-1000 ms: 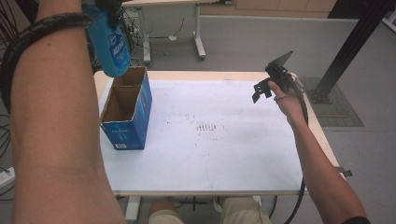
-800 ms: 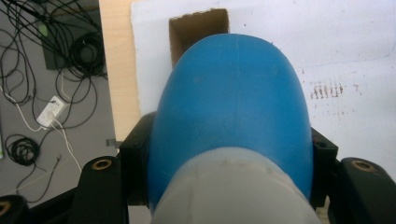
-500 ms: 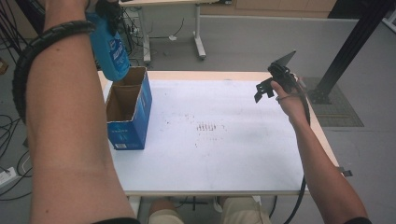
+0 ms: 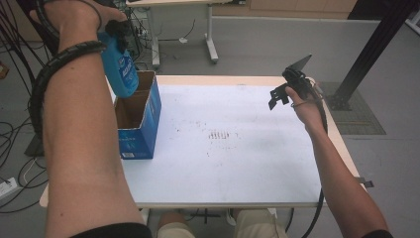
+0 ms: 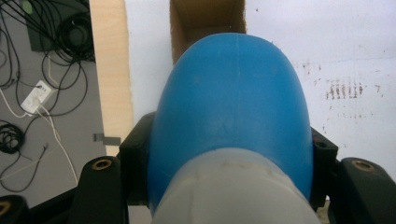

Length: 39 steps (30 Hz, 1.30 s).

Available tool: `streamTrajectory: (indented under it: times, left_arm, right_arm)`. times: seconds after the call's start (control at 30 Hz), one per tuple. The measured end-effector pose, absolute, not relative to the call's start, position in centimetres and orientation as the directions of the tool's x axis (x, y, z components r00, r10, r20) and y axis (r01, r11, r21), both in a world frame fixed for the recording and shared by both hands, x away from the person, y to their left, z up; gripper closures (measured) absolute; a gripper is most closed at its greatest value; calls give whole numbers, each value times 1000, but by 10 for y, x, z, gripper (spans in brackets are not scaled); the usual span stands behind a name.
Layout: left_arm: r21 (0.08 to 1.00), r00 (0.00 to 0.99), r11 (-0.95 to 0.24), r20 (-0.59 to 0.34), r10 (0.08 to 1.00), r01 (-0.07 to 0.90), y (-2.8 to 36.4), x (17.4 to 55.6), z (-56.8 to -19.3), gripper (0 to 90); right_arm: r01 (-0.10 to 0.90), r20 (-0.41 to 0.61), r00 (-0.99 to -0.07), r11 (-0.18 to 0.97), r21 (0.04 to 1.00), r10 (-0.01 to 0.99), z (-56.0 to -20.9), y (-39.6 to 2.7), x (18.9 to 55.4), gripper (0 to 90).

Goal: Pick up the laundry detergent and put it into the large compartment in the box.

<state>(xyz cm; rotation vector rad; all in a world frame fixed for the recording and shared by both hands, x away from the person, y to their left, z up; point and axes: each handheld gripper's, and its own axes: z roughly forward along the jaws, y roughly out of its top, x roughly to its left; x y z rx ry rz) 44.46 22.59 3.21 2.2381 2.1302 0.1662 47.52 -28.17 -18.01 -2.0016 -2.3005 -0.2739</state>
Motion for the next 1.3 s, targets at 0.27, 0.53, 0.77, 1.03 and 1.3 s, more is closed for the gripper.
streamTrajectory:
  times: [0.27,0.53,0.77,1.03,1.3]
  left_arm:
    - [88,33,-37,38,999,995,235,447,10,378]
    - [71,14,-15,15,1000,997,247,447,-12,378]
    - [60,12,-12,-2,1000,998,252,446,-33,378]
    - [61,15,-14,-9,1000,998,252,444,-56,378]
    - [68,21,-20,-11,1000,997,250,441,-76,378]
  right_arm:
    - [987,178,-153,140,85,972,-181,-281,475,57]
    - [987,176,-155,142,80,972,-181,-276,475,57]
    - [987,173,-152,140,80,973,-181,-274,474,57]
    - [987,167,-153,141,83,974,-180,-272,473,57]
    - [986,163,-155,143,84,974,-180,-268,472,57]
